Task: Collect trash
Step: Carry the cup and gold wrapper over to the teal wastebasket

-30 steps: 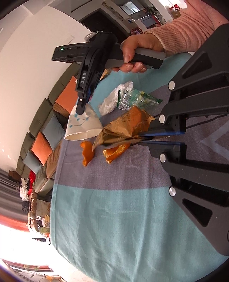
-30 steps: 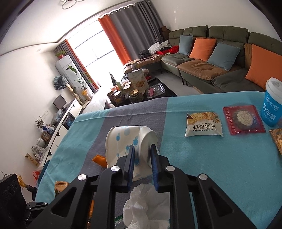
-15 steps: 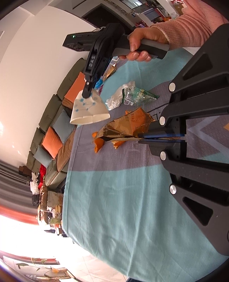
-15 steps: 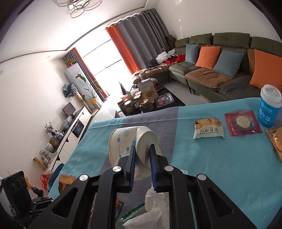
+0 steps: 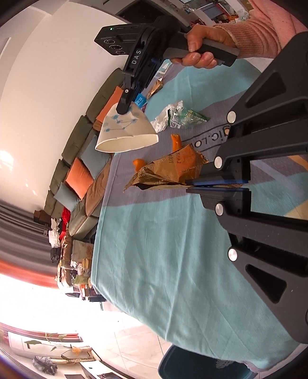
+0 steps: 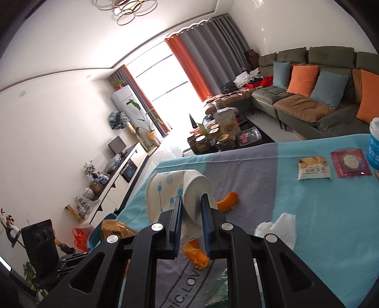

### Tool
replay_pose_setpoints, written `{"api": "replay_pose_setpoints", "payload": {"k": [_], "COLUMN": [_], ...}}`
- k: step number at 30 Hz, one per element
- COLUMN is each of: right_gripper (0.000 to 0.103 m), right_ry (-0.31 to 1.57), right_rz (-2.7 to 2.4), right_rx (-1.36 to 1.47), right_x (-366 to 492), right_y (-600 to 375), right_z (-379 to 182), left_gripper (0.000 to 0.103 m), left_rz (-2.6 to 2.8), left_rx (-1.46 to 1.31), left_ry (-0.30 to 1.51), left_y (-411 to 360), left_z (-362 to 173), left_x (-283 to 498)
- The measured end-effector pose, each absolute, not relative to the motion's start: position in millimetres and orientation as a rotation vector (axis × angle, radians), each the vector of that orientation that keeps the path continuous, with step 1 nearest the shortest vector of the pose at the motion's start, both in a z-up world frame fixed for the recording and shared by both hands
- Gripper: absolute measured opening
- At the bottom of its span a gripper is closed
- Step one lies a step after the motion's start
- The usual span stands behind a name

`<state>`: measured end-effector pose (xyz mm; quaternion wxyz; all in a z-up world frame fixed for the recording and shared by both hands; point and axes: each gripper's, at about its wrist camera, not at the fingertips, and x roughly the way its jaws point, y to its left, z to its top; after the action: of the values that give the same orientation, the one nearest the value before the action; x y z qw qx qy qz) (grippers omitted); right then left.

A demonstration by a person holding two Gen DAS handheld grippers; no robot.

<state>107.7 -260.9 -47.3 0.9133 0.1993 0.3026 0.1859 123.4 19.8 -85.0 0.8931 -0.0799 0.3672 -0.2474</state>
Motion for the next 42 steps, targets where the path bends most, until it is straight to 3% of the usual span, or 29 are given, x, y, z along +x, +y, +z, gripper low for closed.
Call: {"api": "replay_pose_setpoints", "payload": {"k": [42], "right_gripper": [0.014], "right_ry": [0.740], "right_rz": [0.640], "right_rx": [0.397], "right_x": [117.6], "right_y": [-155.3], "right_z": [-69.1], "left_gripper": [0.002], "left_rz": [-0.307], "left_rx": [-0.236], "left_ry": [0.716], "left_y": [110.6], "left_z": [-66.8], "left_x": [84.4]}}
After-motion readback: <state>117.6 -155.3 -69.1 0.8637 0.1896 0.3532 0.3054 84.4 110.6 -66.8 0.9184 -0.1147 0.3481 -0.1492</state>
